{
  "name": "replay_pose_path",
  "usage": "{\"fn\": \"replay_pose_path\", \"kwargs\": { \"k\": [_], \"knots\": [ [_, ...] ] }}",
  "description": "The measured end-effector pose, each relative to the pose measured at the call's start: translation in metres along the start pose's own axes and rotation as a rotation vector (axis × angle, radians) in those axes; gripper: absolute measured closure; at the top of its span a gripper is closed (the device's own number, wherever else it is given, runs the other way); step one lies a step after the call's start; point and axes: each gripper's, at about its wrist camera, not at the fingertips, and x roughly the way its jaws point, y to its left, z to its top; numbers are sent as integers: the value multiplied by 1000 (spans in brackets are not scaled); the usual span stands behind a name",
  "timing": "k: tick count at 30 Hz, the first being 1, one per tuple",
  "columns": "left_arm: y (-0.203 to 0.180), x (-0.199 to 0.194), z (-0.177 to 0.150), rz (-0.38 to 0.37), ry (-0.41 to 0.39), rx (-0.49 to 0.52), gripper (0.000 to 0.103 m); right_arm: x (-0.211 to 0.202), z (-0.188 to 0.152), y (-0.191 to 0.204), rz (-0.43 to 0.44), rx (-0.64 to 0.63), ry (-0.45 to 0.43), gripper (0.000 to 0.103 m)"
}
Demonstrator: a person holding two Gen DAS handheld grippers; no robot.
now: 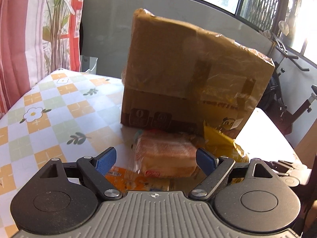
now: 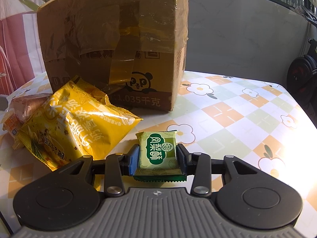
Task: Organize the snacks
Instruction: 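Grasp clear bread packet with left tool while right tool holds green cracker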
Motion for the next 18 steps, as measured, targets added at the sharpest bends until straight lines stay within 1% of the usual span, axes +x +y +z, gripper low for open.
{"fn": "replay_pose_path", "kwargs": {
  "k": [2,5,7,9,10,12,14,15,18],
  "knots": [
    [-8,12,12,-15,10,8,11,0,0,0,-3,-5,0,61],
    [-16,37,21,-24,59,27,10,0,0,1,-3,-4,0,61],
    [-20,55,21,0,116,58,10,0,0,1,-2,-3,0,61],
    [-22,73,19,6,195,100,10,0,0,1,0,-2,1,61],
    [-21,77,16,5,204,103,9,0,0,0,2,0,1,61],
    [-19,78,12,12,183,91,6,0,0,0,5,5,0,61],
    [-19,79,10,18,183,82,4,0,0,-1,6,6,-1,61],
    [-19,81,9,23,187,85,3,0,0,-1,6,7,-1,61],
    [-20,86,9,36,201,109,2,0,0,-1,9,5,0,61]
  ]
}}
